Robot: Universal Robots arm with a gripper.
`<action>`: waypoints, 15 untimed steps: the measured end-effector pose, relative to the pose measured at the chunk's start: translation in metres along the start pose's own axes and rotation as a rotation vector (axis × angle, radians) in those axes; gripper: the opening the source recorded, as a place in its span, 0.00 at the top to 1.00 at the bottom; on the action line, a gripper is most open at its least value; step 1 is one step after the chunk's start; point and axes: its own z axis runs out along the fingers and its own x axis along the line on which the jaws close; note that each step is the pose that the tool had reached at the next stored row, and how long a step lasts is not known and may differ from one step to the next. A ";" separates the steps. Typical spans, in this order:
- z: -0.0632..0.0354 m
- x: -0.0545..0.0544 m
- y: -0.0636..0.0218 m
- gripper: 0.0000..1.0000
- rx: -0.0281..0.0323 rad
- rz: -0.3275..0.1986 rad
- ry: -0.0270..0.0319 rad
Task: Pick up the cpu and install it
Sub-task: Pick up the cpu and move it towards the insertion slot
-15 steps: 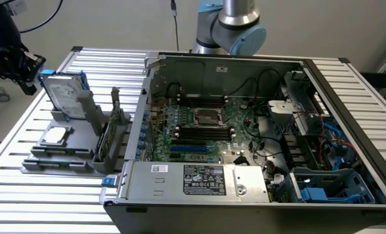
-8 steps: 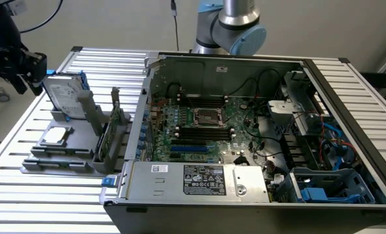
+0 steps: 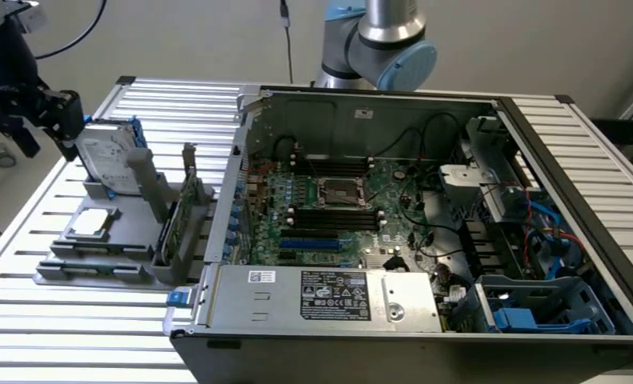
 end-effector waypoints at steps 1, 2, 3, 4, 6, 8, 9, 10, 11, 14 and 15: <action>0.0019 0.000 0.0000 0.40 0.0000 0.000 0.0001; 0.0037 0.000 -0.0001 0.40 0.0001 0.000 0.0001; 0.0056 0.000 -0.0002 0.40 0.0000 0.000 0.0000; 0.0073 0.000 -0.0005 0.40 0.0001 0.000 0.0001; 0.0109 0.001 -0.0011 0.40 0.0000 0.000 0.0000; 0.0145 0.001 -0.0020 0.40 -0.0001 0.000 0.0000; 0.0163 0.001 -0.0027 0.40 0.0000 0.000 0.0000; 0.0182 0.001 -0.0035 0.40 0.0001 0.000 0.0001; 0.0200 0.001 -0.0043 0.40 0.0001 0.000 0.0002; 0.0252 0.001 -0.0073 0.40 0.0001 0.000 0.0003; 0.0271 0.000 -0.0088 0.40 0.0000 0.000 0.0001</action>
